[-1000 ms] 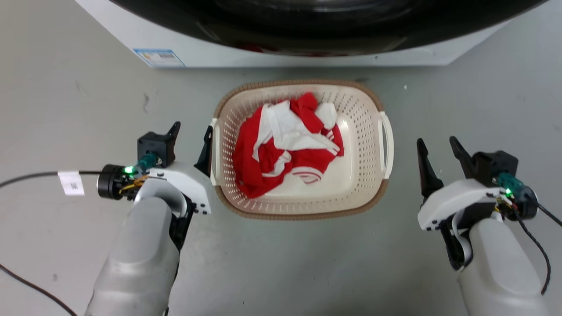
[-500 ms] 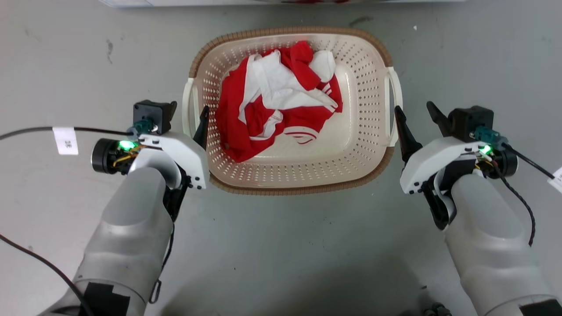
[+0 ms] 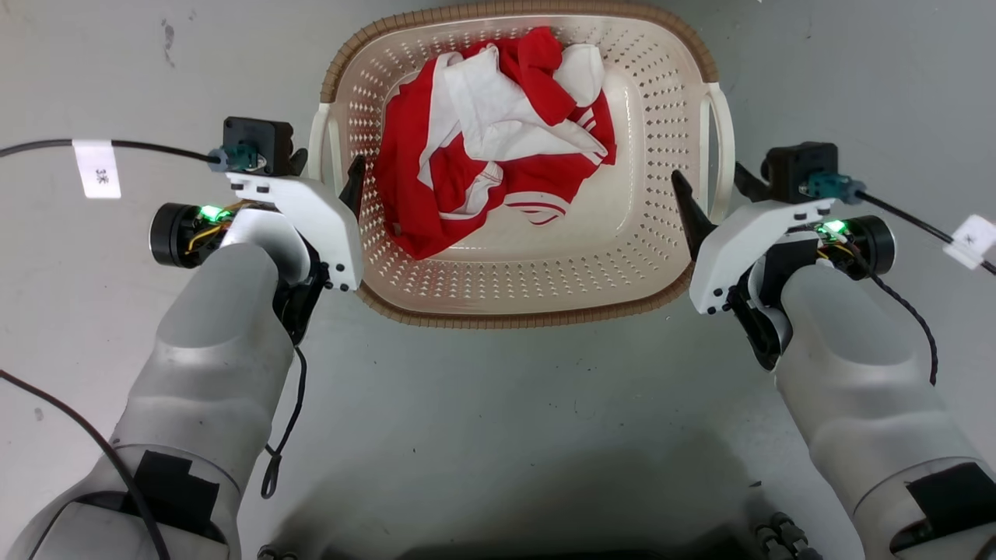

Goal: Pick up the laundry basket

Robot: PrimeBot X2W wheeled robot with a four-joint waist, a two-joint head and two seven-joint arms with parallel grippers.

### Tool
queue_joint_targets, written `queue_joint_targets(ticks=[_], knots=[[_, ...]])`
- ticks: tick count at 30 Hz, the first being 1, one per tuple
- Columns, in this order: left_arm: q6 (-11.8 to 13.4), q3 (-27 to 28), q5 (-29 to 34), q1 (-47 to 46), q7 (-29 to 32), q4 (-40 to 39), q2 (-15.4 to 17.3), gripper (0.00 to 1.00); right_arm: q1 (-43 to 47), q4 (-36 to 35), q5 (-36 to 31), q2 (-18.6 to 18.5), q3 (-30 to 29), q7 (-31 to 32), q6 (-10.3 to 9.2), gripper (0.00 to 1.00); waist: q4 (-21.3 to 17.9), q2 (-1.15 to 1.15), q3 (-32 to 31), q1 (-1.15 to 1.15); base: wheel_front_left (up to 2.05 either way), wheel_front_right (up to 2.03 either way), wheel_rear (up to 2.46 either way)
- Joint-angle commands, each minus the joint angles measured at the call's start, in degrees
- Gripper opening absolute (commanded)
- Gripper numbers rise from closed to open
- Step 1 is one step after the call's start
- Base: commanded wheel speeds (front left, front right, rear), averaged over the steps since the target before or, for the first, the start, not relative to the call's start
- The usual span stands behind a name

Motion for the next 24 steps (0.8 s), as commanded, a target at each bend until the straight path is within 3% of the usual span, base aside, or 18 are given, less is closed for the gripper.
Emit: queue_joint_targets(ticks=[1,10,11,12,13,24], knots=[[-0.08,-0.82,-1.11,-0.83,1.08,0.24,0.33,1.0,-1.32,0.95,0.96,-0.05,1.09,1.09,-0.02,1.0,0.1,0.0,0.19,-0.01,0.0,0.0,0.0],[-0.02,-6.54,-9.08,-1.89,8.39,-0.49,1.28,1.0,-5.78,4.41,5.84,-0.07,6.29,7.69,-0.02,1.0,0.34,0.0,1.34,-0.01,0.0,0.0,0.0],[-0.02,-7.17,-10.09,-1.86,9.39,-0.61,1.25,0.83,-6.17,4.73,6.33,-0.06,6.5,8.54,-0.02,0.91,0.35,0.0,1.42,-0.01,0.0,0.0,0.0],[-0.02,-7.65,-10.87,-2.04,9.48,-0.99,1.51,0.43,-6.5,4.95,6.55,-0.06,7.04,9.39,-0.02,0.32,0.4,0.0,1.48,-0.01,0.0,0.0,0.0],[-0.02,-8.14,-11.62,-2.14,9.67,-1.27,1.62,0.0,-6.8,4.98,7.1,-0.03,7.44,9.8,-0.02,0.0,0.42,0.0,1.54,-0.01,0.0,0.0,0.0],[-0.16,-14.36,-18.97,-0.62,11.54,-2.46,1.64,0.0,-5.31,4.26,12.6,0.4,12.94,13.83,0.19,0.0,0.52,0.0,-0.55,-0.01,0.0,0.0,0.0]])
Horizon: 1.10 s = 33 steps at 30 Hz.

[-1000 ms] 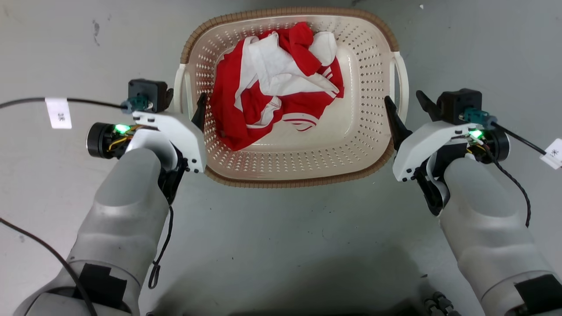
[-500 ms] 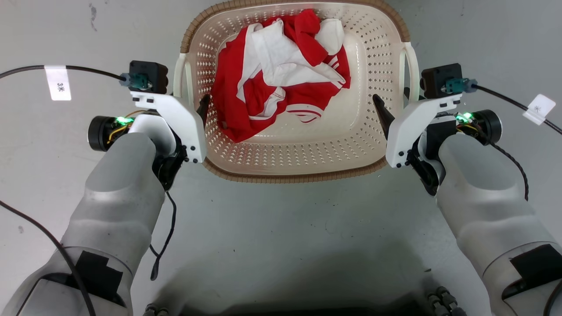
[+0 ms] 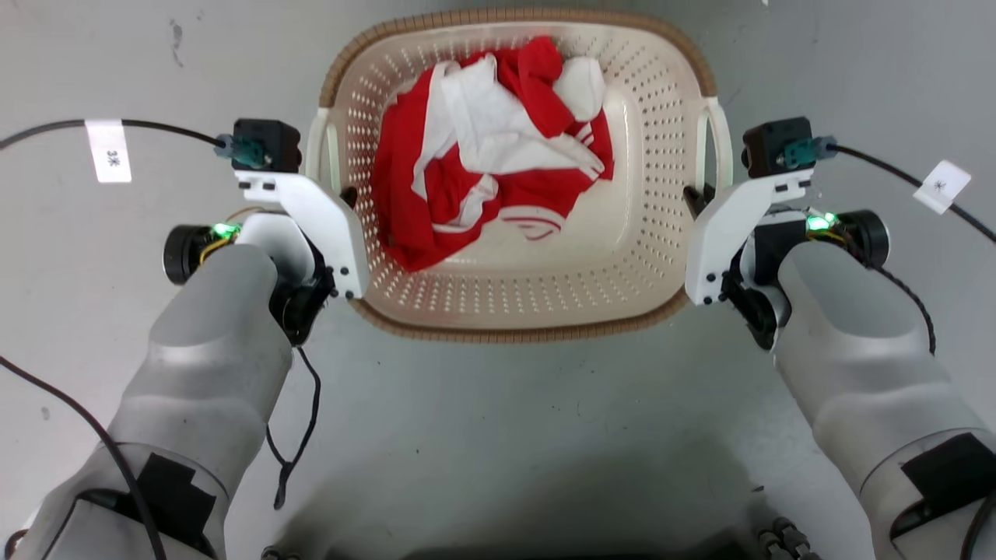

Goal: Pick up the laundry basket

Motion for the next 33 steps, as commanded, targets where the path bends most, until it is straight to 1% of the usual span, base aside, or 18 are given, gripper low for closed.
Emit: queue_joint_targets(ticks=[1,8,14,25,33], knots=[[-0.27,-1.05,-0.96,0.79,0.71,-0.29,-0.8,0.0,0.96,-0.74,0.94,0.98,1.26,0.67,0.51,0.0,-0.04,0.0,-1.17,0.0,0.0,0.0,0.0],[-0.4,-4.33,-5.58,3.65,4.39,0.55,-0.84,0.0,4.39,-1.54,5.44,1.12,5.03,4.98,0.57,0.0,-0.42,0.0,-6.95,0.0,0.0,0.0,0.0],[-0.4,-6.11,-9.52,7.12,7.35,1.23,-1.47,0.0,7.57,-0.94,8.8,1.16,7.37,8.58,0.57,0.0,-0.31,0.0,-14.51,0.0,0.0,0.0,0.0],[-0.46,-8.43,-15.47,12.31,11.22,1.5,-2.36,0.0,12.37,0.99,12.6,1.21,9.27,16.0,0.57,0.0,0.83,0.0,-28.3,0.0,0.0,0.0,0.0],[-0.46,-10.1,-19.06,15.52,16.28,1.66,-2.21,0.0,15.1,1.49,15.3,1.2,9.88,21.66,0.57,0.0,1.05,0.0,-36.97,0.0,0.0,0.0,0.0]])
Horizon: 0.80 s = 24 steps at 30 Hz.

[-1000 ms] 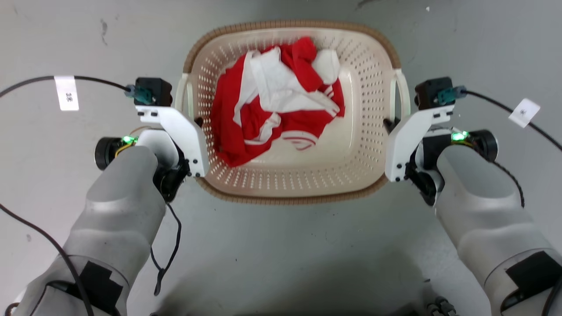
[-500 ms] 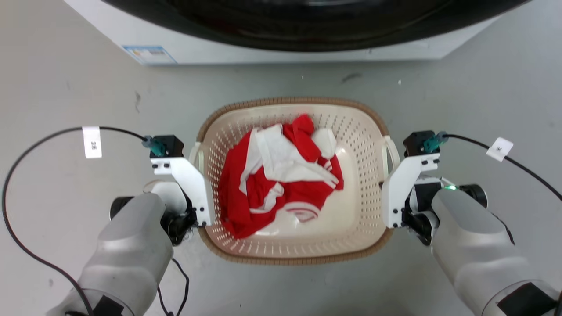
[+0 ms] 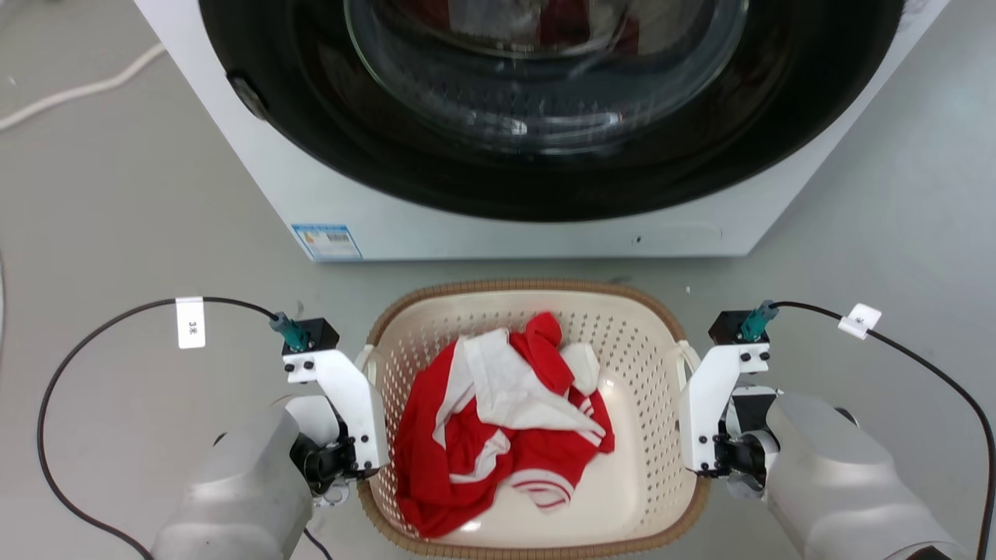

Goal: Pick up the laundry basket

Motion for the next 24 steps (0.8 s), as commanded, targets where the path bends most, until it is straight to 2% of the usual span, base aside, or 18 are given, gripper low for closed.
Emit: queue_joint_targets(ticks=[1,9,24], knots=[[-0.71,-0.49,-1.11,0.69,1.5,-0.82,-1.36,0.0,0.86,-0.42,1.14,1.46,0.18,1.61,0.78,0.0,0.39,0.0,-4.62,0.01,0.0,0.0,0.0],[-0.72,-1.94,-3.54,1.05,6.21,-1.02,-0.86,0.0,1.51,-0.11,2.97,1.28,0.34,6.27,0.78,0.0,0.82,0.0,-9.88,0.01,0.0,0.0,0.0],[-0.71,-3.6,-6.46,3.48,8.86,1.35,-1.95,0.0,3.43,0.42,5.36,1.41,-1.46,16.84,0.78,0.0,1.29,0.0,-16.89,0.01,0.0,0.0,0.0]])
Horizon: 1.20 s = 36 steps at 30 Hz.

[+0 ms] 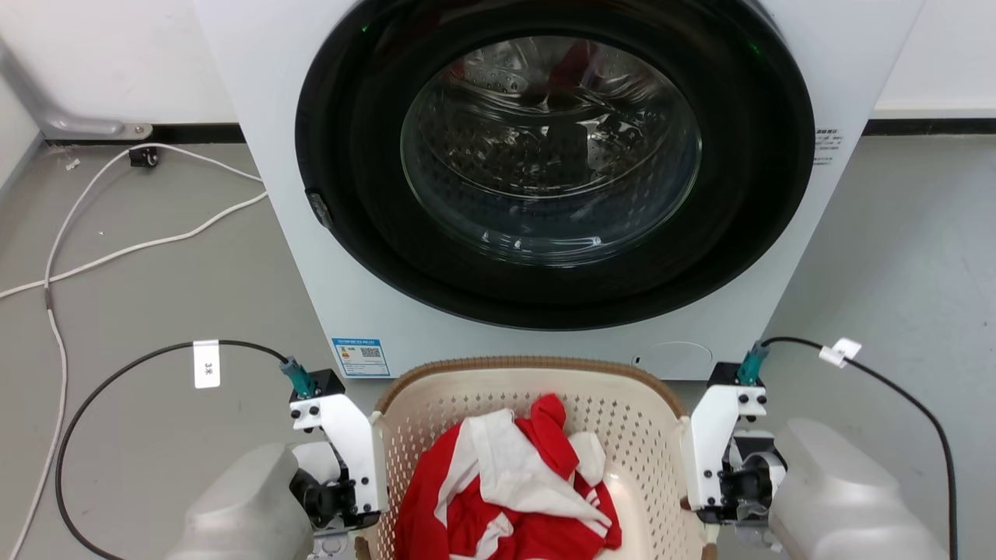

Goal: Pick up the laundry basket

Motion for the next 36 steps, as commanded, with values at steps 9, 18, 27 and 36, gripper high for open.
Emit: queue_joint_targets(ticks=[9,18,27,36], knots=[[-0.73,-0.95,-1.4,2.29,0.29,-0.2,-2.33,0.0,3.42,-0.5,-0.98,1.11,-2.51,2.91,0.78,0.0,0.37,0.0,-1.46,0.01,0.0,0.0,0.0],[-0.73,-1.79,-1.85,2.51,-0.65,-0.24,-2.59,0.0,3.51,-0.5,-3.38,1.2,-4.89,3.19,0.78,0.0,0.23,0.0,-1.44,0.01,0.0,0.0,0.0],[-0.73,-2.41,-2.19,1.9,-2.01,-0.09,-2.61,0.0,2.92,-0.48,-6.11,1.28,-6.82,2.77,0.79,0.0,-0.15,0.0,-1.01,0.01,0.0,0.0,0.0],[-0.73,-3.08,-2.69,1.8,-2.59,0.15,-2.61,0.0,2.42,-0.46,-8.38,1.36,-8.54,2.49,0.78,0.0,-0.44,0.0,-0.95,0.01,0.0,0.0,0.0]])
